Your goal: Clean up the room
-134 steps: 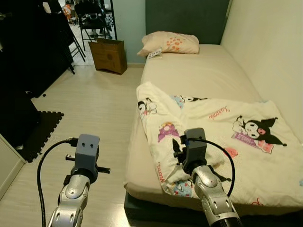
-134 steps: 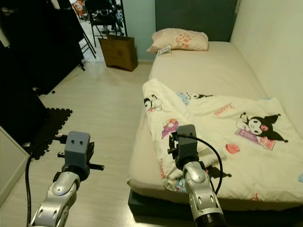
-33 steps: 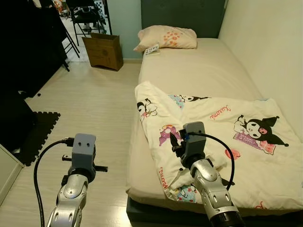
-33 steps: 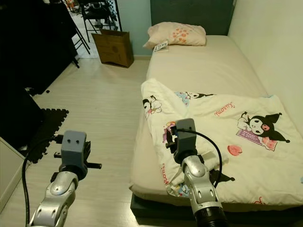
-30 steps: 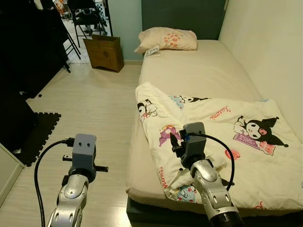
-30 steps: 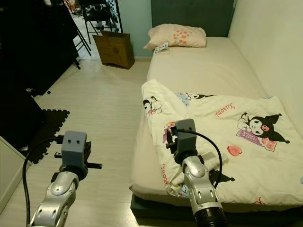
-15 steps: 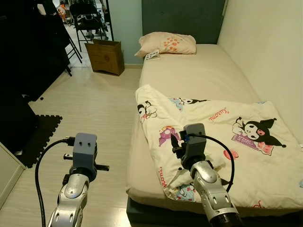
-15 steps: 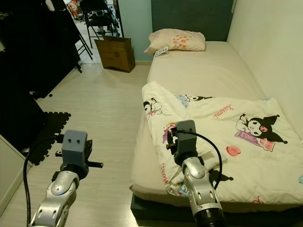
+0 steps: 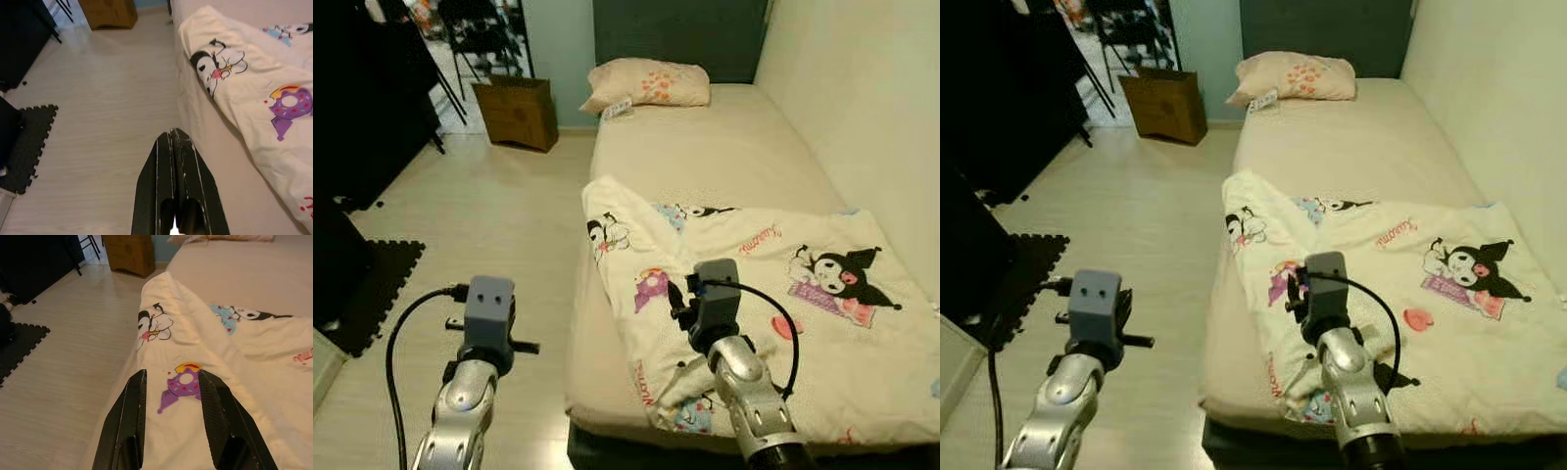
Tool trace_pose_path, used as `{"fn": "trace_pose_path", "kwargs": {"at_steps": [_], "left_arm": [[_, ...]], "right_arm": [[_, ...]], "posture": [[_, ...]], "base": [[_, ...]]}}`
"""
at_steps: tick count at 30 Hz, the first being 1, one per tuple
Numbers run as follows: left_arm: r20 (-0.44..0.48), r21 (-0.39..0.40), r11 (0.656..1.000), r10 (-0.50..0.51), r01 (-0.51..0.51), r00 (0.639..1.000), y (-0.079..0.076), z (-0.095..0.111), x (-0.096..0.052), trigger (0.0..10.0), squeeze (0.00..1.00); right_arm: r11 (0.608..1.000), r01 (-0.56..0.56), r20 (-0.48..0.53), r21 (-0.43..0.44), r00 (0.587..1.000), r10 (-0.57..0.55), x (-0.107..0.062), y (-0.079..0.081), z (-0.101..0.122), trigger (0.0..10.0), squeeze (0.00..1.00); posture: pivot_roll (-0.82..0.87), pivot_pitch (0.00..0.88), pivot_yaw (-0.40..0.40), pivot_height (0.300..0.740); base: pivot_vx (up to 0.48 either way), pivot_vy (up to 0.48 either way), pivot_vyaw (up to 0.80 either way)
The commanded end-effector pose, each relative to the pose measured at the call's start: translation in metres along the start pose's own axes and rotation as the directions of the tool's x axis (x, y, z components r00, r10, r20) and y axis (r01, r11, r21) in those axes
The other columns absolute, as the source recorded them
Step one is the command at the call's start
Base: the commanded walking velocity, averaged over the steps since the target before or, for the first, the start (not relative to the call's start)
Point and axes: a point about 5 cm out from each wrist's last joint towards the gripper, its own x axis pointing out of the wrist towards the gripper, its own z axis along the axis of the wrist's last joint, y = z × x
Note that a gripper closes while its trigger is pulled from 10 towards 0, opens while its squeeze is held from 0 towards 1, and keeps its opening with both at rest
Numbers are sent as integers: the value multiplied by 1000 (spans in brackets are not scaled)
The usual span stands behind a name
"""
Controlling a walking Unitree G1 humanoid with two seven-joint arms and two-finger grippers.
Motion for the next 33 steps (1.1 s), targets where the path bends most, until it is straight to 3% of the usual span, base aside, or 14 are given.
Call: {"fn": "trace_pose_path", "kwargs": {"at_steps": [1,21,33], "left_arm": [[-4,-5,1000,-6,6,1000,0,-1,-1,10000,0],[13,15,1000,-17,17,1000,2,1,-2,10000,0],[-21,14,1000,0,0,1000,2,-2,1,10000,0]], "right_arm": [[1000,3,-13,6,1000,-3,-1,-1,-4,10000,0],[1000,11,-16,20,1000,-11,-3,0,-7,10000,0],[999,15,-14,30,1000,-14,-1,0,-6,10000,0]], "posture": [[-55,91,37,740],[-44,93,42,740],[-43,95,45,740]], "base": [[307,0,0],[0,0,0],[0,0,0]]}}
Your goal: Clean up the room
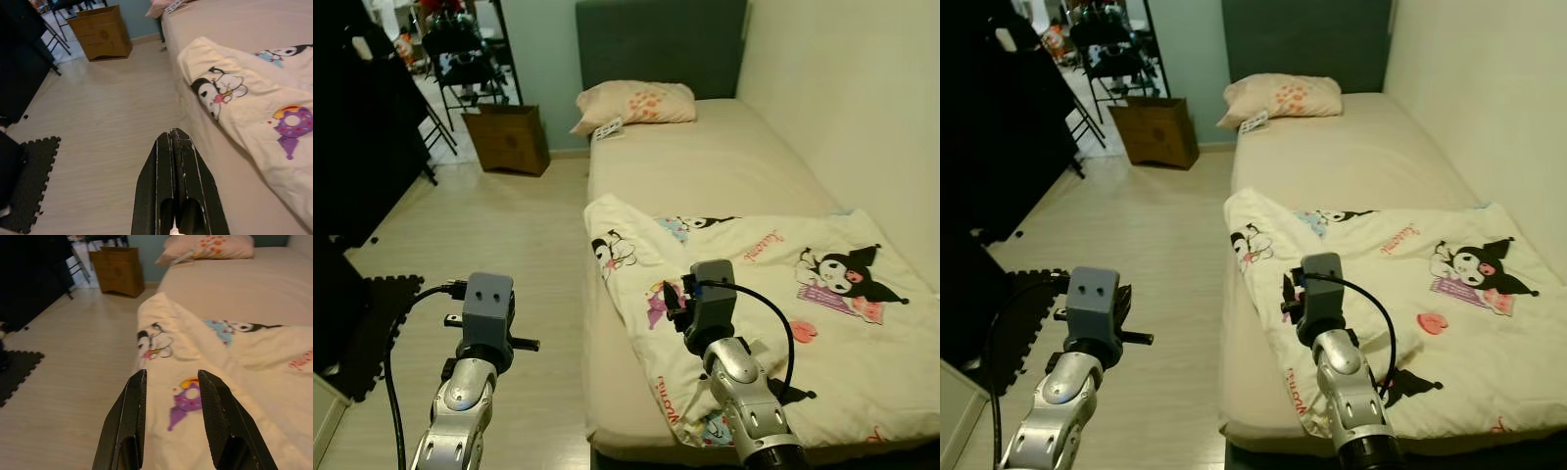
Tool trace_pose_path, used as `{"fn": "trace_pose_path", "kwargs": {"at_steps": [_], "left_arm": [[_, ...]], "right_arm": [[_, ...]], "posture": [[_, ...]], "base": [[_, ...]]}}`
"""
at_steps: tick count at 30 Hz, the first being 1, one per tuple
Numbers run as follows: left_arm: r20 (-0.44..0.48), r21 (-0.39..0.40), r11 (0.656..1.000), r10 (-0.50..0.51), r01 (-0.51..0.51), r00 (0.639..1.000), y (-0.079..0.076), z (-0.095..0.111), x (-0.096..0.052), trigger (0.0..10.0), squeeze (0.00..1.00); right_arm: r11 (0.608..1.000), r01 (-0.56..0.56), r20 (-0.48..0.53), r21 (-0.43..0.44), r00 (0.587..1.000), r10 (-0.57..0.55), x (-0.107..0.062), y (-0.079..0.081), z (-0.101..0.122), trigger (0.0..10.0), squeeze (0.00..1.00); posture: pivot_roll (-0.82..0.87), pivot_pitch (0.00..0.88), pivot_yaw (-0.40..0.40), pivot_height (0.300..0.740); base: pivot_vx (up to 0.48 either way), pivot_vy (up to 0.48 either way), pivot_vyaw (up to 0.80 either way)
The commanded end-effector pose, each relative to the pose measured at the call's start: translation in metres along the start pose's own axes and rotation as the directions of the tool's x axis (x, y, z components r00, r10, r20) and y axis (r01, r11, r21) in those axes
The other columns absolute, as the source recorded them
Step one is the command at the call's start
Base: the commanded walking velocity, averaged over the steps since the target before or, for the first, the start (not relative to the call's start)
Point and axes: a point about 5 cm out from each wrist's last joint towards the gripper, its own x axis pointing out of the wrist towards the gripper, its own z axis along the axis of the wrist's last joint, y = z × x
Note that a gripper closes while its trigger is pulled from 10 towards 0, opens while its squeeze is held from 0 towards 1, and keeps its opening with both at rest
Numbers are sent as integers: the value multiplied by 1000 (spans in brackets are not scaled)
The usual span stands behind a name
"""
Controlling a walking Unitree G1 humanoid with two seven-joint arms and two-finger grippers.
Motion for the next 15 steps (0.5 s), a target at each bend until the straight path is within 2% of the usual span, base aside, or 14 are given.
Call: {"fn": "trace_pose_path", "kwargs": {"at_steps": [1,4,15], "left_arm": [[-42,5,1000,9,-9,999,2,-7,1,10000,0],[-43,6,1000,9,-9,999,2,-7,1,10000,0],[-55,22,1000,24,-23,998,5,-10,-1,10000,0]], "right_arm": [[1000,-1,-9,21,1000,2,2,2,-2,10000,0],[1000,-2,-9,25,1000,3,3,3,-1,10000,0],[1000,-18,-1,22,1000,18,7,3,3,10000,0]], "posture": [[-43,95,45,740],[-43,95,45,740],[-45,91,39,695]], "base": [[0,0,0],[0,0,0],[0,0,0]]}}
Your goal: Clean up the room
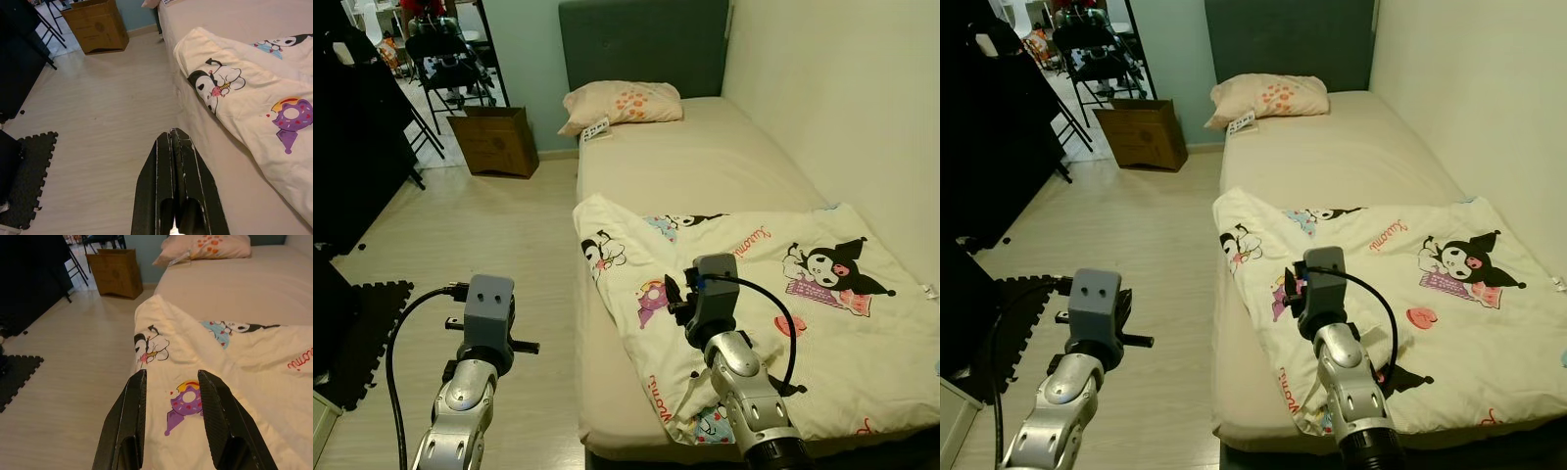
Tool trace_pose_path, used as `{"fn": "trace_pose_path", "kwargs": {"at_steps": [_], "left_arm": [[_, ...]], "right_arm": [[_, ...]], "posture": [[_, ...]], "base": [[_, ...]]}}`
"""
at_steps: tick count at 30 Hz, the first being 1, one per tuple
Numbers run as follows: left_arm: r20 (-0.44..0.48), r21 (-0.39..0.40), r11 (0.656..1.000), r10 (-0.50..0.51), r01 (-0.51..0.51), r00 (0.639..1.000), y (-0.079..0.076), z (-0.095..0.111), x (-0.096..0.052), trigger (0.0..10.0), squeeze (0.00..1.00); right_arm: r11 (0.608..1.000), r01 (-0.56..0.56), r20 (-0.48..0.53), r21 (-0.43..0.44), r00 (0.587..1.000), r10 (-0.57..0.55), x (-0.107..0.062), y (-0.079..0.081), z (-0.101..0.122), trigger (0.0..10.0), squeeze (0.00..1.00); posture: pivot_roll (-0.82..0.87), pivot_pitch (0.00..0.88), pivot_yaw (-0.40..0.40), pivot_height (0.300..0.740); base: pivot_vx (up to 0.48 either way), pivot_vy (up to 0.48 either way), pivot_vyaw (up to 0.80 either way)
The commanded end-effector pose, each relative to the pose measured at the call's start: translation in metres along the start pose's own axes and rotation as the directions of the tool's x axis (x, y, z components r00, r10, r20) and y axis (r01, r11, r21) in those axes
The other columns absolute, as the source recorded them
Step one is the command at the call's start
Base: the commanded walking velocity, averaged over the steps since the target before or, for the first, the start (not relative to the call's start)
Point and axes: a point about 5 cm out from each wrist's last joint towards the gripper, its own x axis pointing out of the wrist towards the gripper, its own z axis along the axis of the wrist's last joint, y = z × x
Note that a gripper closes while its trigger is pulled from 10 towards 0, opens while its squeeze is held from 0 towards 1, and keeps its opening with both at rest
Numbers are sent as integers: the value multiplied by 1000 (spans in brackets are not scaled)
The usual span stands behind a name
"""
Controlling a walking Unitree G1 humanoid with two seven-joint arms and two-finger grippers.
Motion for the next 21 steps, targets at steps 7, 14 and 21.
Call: {"fn": "trace_pose_path", "kwargs": {"at_steps": [7,14,21], "left_arm": [[-35,25,999,23,-22,999,6,-7,-3,10000,0],[-36,25,999,23,-23,999,5,-7,-2,10000,0],[-37,25,999,24,-23,999,5,-7,-1,10000,0]], "right_arm": [[1000,-12,-11,5,1000,12,0,1,-3,10000,0],[1000,-10,-15,3,1000,10,0,0,-4,10000,0],[1000,-10,-18,-1,1000,10,1,-1,-3,10000,0]], "posture": [[-44,87,36,665],[-45,89,38,640],[-45,92,37,605]], "base": [[0,0,0],[0,0,0],[0,0,0]]}}
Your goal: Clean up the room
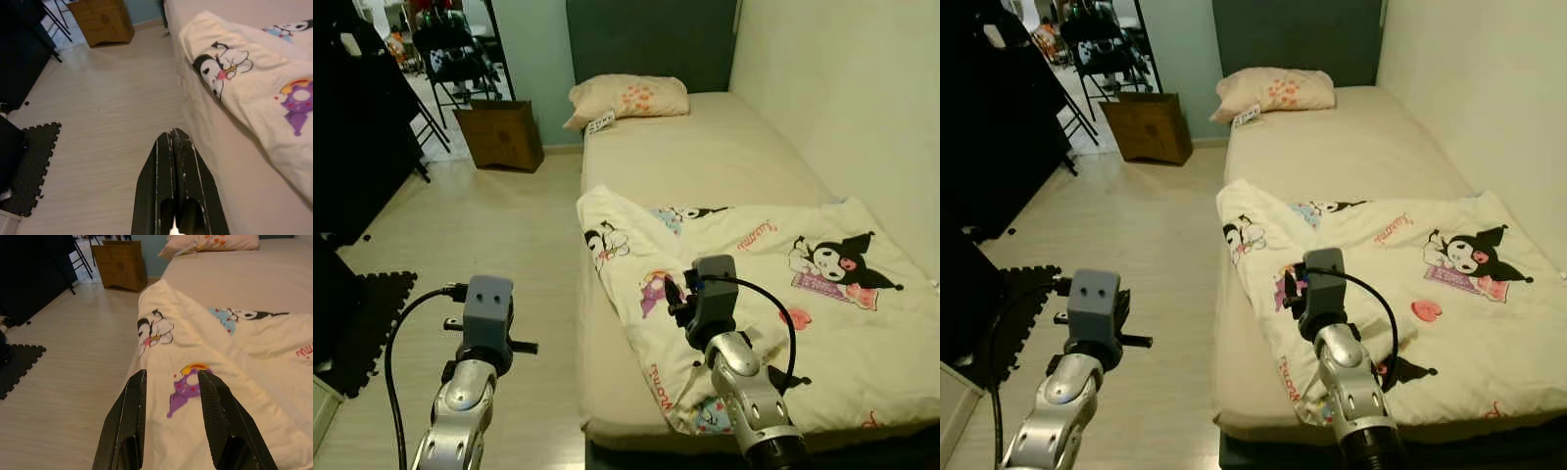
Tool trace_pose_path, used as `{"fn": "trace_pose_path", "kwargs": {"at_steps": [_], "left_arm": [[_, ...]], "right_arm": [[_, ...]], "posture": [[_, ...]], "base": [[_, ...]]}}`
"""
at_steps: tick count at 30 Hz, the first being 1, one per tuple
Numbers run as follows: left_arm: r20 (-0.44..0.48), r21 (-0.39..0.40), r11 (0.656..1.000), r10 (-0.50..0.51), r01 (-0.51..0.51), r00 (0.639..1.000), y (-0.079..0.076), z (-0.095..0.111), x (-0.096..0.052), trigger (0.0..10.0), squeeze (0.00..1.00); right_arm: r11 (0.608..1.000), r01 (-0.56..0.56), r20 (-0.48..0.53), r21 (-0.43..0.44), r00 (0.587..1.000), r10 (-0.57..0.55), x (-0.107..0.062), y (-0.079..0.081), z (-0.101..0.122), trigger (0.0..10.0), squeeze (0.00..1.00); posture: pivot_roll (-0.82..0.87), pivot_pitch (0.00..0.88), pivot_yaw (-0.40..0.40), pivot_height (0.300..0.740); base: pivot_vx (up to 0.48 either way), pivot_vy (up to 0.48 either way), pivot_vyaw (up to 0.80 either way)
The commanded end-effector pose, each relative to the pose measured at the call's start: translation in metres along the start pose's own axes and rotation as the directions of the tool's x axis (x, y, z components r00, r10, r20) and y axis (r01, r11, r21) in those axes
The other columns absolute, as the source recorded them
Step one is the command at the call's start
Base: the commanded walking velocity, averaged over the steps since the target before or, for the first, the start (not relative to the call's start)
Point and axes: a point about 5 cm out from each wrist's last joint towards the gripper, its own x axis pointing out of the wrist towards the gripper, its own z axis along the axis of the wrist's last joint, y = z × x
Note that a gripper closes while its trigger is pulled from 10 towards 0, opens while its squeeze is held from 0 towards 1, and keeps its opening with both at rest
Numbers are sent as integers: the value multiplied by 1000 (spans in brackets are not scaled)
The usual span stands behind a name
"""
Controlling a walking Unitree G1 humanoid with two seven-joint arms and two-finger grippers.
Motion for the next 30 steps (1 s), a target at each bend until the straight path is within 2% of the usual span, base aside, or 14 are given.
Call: {"fn": "trace_pose_path", "kwargs": {"at_steps": [1,8,16,21,30], "left_arm": [[-35,21,1000,13,-12,999,5,-7,-2,10000,0],[-34,23,1000,20,-19,999,7,-7,-2,10000,0],[-31,27,999,33,-32,999,11,-6,-1,10000,0],[-28,34,999,41,-40,999,14,-5,1,10000,0],[1,72,997,36,-35,999,24,1,10,10000,0]], "right_arm": [[1000,-6,-18,10,1000,6,0,2,-4,10000,0],[1000,-10,-15,8,1000,10,2,2,-4,10000,0],[1000,-11,-14,3,1000,11,3,2,-2,10000,0],[1000,-5,-16,-10,1000,5,11,3,1,10000,0],[1000,7,-13,-19,1000,-7,27,-3,10,10000,0]], "posture": [[-45,92,37,600],[-42,95,32,576],[-43,94,31,576],[-46,98,30,556],[-32,128,6,551]], "base": [[0,0,0],[0,0,0],[0,0,0],[0,0,0],[0,0,0]]}}
